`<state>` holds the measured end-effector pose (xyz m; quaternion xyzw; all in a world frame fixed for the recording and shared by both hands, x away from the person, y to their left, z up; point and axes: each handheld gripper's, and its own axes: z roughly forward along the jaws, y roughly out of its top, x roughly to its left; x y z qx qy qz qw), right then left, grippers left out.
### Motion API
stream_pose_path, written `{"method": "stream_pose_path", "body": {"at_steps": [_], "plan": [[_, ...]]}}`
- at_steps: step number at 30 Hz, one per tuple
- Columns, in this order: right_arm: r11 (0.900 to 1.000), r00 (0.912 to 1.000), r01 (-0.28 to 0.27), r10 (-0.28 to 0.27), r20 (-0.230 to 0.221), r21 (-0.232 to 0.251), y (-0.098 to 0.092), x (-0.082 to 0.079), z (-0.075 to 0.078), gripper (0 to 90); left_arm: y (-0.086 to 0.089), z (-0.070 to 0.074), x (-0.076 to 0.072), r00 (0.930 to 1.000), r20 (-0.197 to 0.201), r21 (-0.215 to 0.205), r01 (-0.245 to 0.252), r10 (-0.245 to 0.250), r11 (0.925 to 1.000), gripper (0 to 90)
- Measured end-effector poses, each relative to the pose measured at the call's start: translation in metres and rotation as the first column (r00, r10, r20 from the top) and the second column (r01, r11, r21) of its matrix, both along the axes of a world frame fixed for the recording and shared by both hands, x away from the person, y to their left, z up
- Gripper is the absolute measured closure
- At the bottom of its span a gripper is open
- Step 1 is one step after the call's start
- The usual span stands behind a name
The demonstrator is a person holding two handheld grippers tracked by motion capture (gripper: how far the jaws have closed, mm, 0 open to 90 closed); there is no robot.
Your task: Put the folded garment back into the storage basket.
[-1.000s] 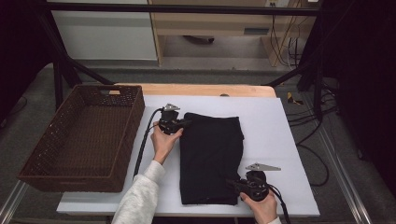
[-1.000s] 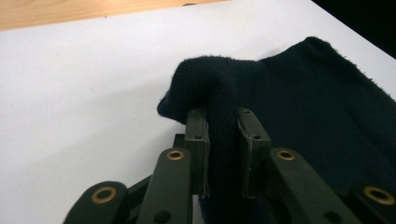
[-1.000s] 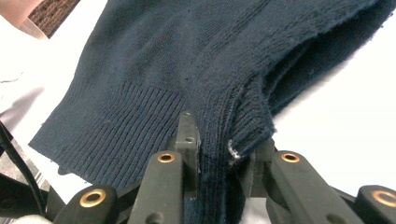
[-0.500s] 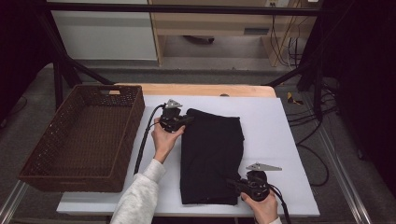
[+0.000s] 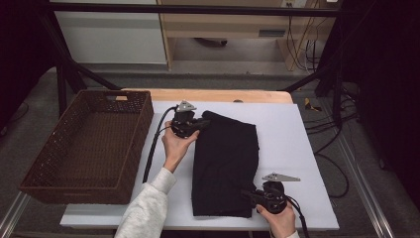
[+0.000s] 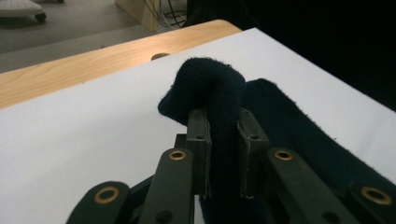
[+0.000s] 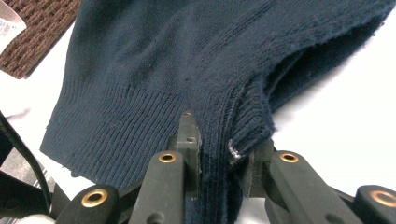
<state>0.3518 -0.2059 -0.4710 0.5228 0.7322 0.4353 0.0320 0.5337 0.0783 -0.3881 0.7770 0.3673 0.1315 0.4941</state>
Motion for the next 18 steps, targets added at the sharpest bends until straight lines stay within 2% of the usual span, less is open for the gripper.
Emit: {"method": "stream_pose_path", "body": {"at_steps": [18], "plan": [[1.000,0.9998,-0.001,0.001,0.021,0.014,0.000,-0.001,0.004,74.3,-0.005,0.027,-0.013,0.9980,0.055,0.015,0.030,-0.031,0.9994,78.2]]}}
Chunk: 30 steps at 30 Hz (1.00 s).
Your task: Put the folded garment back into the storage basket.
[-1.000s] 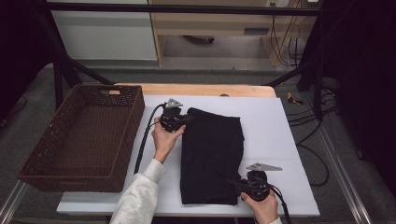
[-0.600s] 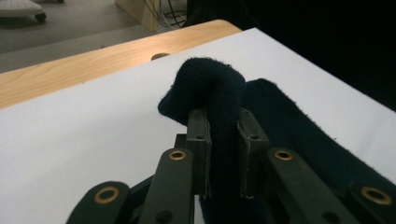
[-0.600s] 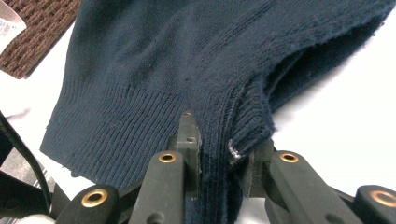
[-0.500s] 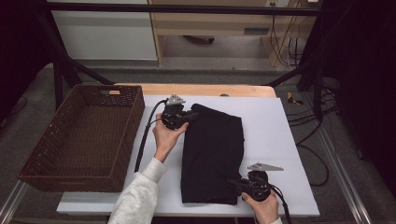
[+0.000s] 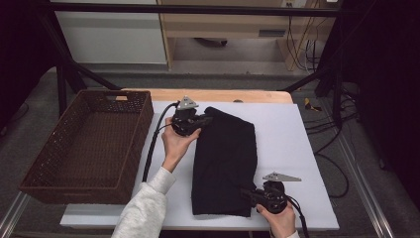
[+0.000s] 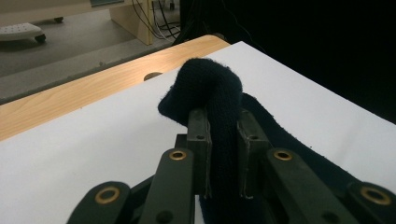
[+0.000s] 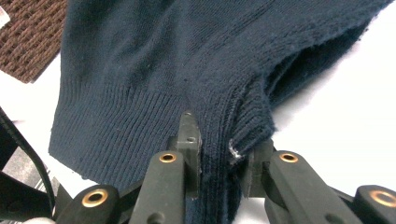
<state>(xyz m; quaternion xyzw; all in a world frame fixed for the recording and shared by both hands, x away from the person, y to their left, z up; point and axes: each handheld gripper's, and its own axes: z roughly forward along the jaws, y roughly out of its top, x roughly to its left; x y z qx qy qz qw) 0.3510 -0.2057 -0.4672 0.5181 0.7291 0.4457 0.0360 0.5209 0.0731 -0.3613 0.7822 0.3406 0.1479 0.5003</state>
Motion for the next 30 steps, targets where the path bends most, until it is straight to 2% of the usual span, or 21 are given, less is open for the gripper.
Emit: {"method": "stream_pose_path", "body": {"at_steps": [18,30], "plan": [[1.000,0.9990,-0.019,0.019,0.041,0.013,0.012,0.004,0.013,74.5,0.007,0.029,-0.010,0.9990,0.044,0.009,-0.002,0.002,1.0000,78.2],[0.999,0.9973,-0.029,0.027,0.068,0.023,0.021,0.008,0.024,74.5,0.018,0.043,-0.012,0.9976,0.066,0.031,-0.025,0.023,0.9992,78.2]]}}
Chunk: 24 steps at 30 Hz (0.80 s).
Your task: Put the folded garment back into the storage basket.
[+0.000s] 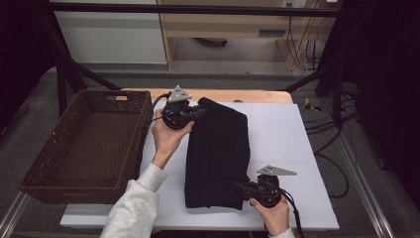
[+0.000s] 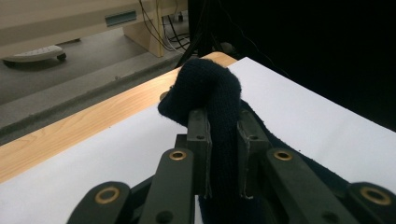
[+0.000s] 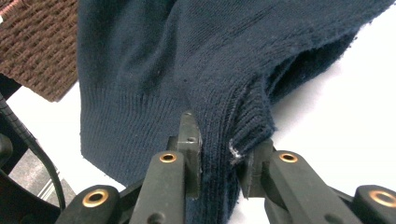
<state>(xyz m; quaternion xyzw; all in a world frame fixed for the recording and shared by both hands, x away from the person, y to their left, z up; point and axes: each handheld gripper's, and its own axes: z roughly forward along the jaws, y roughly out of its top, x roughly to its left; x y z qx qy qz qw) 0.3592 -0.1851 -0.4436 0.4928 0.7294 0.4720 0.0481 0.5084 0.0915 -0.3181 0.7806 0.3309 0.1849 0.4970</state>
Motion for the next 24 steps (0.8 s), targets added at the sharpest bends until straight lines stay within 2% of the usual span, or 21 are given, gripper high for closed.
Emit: {"method": "stream_pose_path", "body": {"at_steps": [10,24], "plan": [[1.000,0.9996,-0.021,0.021,0.017,0.003,0.011,0.003,0.007,74.5,0.012,0.007,-0.001,0.9997,0.002,0.005,-0.022,0.022,0.9997,78.2],[0.998,0.9969,-0.060,0.059,0.052,0.021,0.032,0.007,0.022,74.5,0.035,0.028,-0.007,0.9976,0.032,0.018,-0.061,0.061,0.9980,78.2]]}}
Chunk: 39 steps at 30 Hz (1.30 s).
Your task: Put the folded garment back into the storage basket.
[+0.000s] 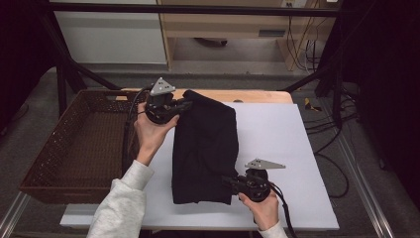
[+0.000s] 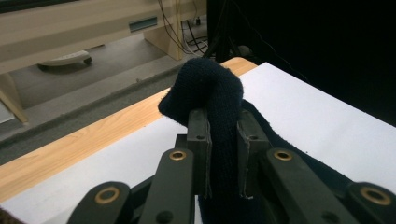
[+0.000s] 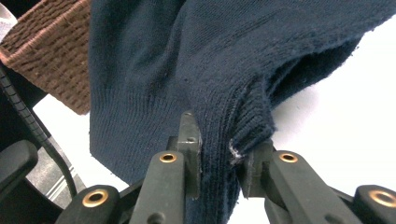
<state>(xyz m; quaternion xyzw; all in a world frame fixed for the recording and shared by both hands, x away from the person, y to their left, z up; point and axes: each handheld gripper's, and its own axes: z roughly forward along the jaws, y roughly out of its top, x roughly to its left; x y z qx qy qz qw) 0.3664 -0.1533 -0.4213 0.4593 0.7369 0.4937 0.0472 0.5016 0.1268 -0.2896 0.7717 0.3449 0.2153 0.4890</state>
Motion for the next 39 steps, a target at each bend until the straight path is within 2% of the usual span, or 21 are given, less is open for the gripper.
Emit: {"method": "stream_pose_path", "body": {"at_steps": [14,23,39], "plan": [[0.999,0.9987,-0.033,0.033,0.038,0.015,0.023,0.002,0.015,74.5,0.023,0.019,-0.007,0.9991,0.027,0.017,-0.032,0.032,0.9993,78.2],[0.998,0.9971,-0.057,0.055,0.052,0.024,0.041,0.004,0.023,74.5,0.043,0.029,-0.010,0.9968,0.038,0.022,-0.071,0.070,0.9972,78.2],[0.995,0.9926,-0.087,0.083,0.089,0.044,0.067,0.007,0.035,74.4,0.070,0.049,-0.014,0.9936,0.059,0.034,-0.099,0.097,0.9945,78.2]]}}
